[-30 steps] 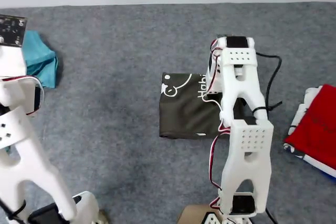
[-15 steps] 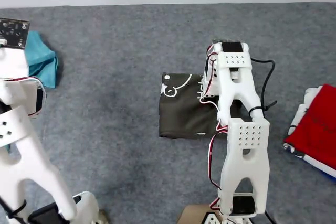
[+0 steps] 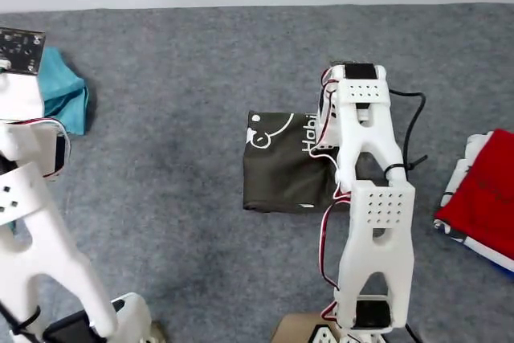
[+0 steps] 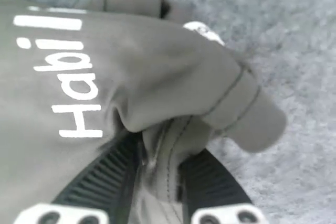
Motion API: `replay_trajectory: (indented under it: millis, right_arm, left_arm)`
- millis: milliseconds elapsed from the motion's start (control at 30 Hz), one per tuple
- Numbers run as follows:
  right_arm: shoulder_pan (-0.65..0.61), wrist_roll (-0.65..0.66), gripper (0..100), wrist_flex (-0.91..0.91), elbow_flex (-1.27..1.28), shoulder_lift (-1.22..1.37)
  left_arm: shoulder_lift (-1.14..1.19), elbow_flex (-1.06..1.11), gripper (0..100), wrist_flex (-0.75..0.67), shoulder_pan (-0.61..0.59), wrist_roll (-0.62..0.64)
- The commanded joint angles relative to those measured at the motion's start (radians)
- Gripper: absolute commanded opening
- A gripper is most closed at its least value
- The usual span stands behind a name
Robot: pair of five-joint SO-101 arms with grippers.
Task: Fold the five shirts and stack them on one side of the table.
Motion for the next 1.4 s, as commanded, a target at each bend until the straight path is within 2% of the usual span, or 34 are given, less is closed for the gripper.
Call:
replay_trajectory:
  millis: [0, 67, 400, 567, 800, 933, 1167, 1300, 1367]
  right_arm:
    - [0.018, 0.064, 1.0, 0.019, 0.014, -0.067]
    - [0.035, 0.104, 1.0, 0.019, 0.014, -0.101]
    - [0.093, 0.562, 0.9, -0.028, 0.014, -0.222]
    - [0.091, 0.769, 0.9, -0.145, 0.014, -0.219]
    - [0.085, 1.046, 0.9, -0.407, 0.014, -0.209]
    - [0.068, 1.109, 0.9, -0.513, 0.014, -0.15]
    - [0.045, 1.112, 2.0, -0.501, 0.014, -0.136]
    - [0.048, 1.108, 12.7, -0.495, 0.014, -0.163]
    - [0.062, 1.056, 18.2, -0.489, 0.014, -0.182]
  left_arm:
    - [-0.023, -0.002, 1, -0.005, -0.006, -0.008]
    - [-0.023, 0.012, 1, -0.026, -0.006, -0.008]
    - [-0.025, 0.068, 1, -0.057, -0.005, -0.008]
    - [-0.025, 0.068, 1, -0.057, -0.005, -0.008]
    - [-0.028, 0.068, 1, -0.055, -0.005, -0.008]
    - [-0.031, 0.068, 1, -0.052, -0.005, -0.008]
    - [-0.031, 0.068, 1, -0.049, -0.008, -0.008]
    - [-0.031, 0.068, 1, -0.049, -0.008, -0.008]
    - [-0.031, 0.068, 1, -0.049, -0.008, -0.008]
